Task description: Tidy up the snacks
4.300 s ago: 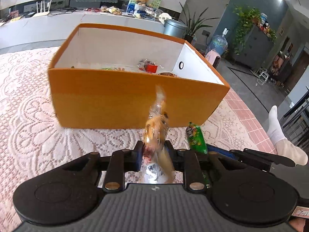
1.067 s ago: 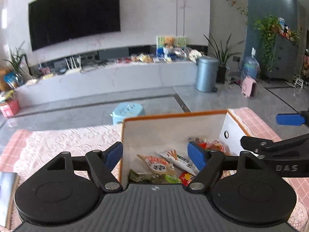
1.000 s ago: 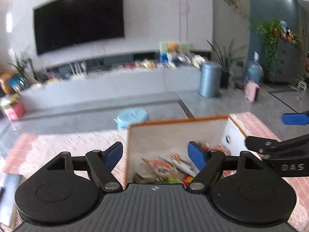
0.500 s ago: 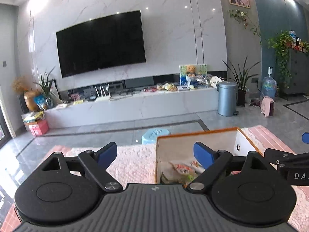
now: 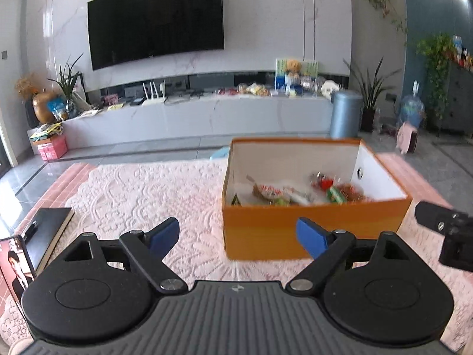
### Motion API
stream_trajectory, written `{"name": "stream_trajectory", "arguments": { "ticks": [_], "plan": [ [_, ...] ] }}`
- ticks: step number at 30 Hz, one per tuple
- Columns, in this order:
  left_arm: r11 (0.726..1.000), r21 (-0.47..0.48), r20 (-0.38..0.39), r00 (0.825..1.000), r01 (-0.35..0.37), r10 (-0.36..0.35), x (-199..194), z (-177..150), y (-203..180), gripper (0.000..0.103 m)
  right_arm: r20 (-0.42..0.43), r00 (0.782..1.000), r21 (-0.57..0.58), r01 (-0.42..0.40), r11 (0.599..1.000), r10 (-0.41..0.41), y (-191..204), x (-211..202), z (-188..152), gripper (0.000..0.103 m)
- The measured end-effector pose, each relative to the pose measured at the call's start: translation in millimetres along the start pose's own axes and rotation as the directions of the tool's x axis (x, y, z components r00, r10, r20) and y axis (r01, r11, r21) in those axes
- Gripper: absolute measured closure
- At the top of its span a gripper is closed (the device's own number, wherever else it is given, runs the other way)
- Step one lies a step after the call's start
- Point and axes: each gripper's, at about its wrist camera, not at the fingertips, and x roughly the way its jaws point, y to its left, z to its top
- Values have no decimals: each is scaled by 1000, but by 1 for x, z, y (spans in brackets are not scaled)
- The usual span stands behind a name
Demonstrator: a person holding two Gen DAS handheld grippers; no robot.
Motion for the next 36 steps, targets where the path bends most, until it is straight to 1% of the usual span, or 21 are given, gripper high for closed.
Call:
{"name": "stream_trajectory", "arguments": {
  "ticks": [2,7,12,21,36],
  "plan": [
    [1000,1,-10,1000,-9,9,5,-2,-1,0,-4,1000,0,0,1000,0,-1,5,-4,4],
    [1000,-8,-33,999,-2,2,10,-11,-2,0,-31,999,-10,-9,1000,9,-2,15,-13,4],
    [1000,3,-47,999,-5,6,13,-14,-5,0,-40,999,-8,-6,1000,5,-2,23,-16,4],
    [1000,18,-52,999,-3,4,12,-12,-8,0,-43,999,8,-9,1000,9,-3,23,-18,4],
    [1000,19,-58,998,5,-4,8,-11,-6,0,-18,1000,-3,-24,1000,24,-3,16,-20,4]
  ]
}}
